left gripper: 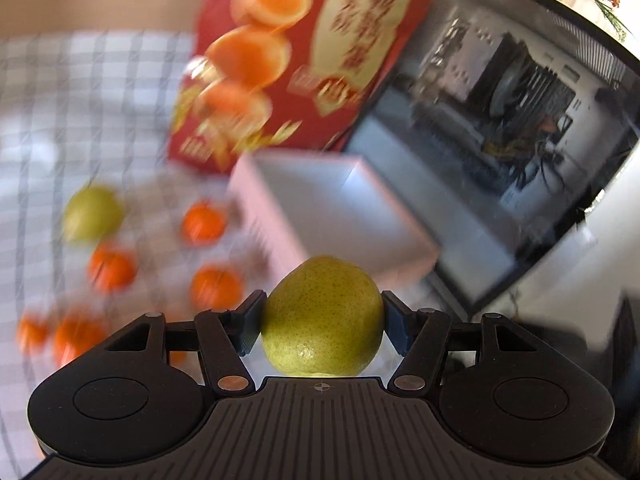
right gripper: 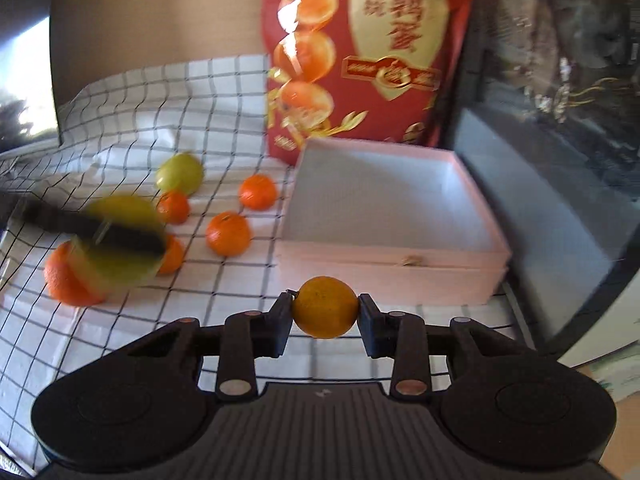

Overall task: Organize fruits
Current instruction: 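Lower the pear into the pink box and open the left tool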

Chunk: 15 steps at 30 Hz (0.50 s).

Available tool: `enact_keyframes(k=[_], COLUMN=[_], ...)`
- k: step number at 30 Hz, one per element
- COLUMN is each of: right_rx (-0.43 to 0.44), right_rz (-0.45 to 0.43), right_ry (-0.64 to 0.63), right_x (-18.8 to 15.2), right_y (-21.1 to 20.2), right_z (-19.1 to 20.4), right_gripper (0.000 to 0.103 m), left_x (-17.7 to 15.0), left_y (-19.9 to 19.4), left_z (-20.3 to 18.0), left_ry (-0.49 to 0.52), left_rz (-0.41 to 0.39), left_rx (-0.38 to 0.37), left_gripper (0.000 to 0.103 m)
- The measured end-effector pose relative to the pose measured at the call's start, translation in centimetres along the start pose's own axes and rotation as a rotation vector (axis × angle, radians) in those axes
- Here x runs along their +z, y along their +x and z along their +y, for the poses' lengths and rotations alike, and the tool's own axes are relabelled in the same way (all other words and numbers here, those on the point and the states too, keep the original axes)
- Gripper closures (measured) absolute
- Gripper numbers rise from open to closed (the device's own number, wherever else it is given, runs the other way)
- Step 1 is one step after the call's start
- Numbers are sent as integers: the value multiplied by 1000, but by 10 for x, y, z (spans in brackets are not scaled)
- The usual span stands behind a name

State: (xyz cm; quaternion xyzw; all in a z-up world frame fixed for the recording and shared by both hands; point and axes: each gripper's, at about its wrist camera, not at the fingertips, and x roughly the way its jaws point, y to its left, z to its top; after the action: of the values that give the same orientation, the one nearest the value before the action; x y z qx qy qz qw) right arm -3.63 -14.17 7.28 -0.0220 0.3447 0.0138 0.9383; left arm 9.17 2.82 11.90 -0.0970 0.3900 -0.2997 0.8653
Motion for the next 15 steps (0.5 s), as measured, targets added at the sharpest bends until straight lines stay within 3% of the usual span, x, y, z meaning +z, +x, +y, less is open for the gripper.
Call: enact_keyframes(k=[4, 7, 10, 15], right_rx=[-28, -42, -50, -61], right_rz=[-19, -22, -23, -17], right_ry=[20, 35, 52, 76], right_x=[-1, -4, -8, -16], right_y=[-5, -5, -7, -10], right_z=[-18, -30, -41, -56], right_gripper=[69, 69, 69, 69], left_x=[56, 86, 95, 90], left_y=[57, 110, 154, 205], left_z=[-18, -26, -45, -61], left_ry=[-8, -54, 26, 128], left_rz=[1, 74, 149, 257], left_rx=[-17, 10, 91, 139], left_gripper=[36, 36, 36, 36])
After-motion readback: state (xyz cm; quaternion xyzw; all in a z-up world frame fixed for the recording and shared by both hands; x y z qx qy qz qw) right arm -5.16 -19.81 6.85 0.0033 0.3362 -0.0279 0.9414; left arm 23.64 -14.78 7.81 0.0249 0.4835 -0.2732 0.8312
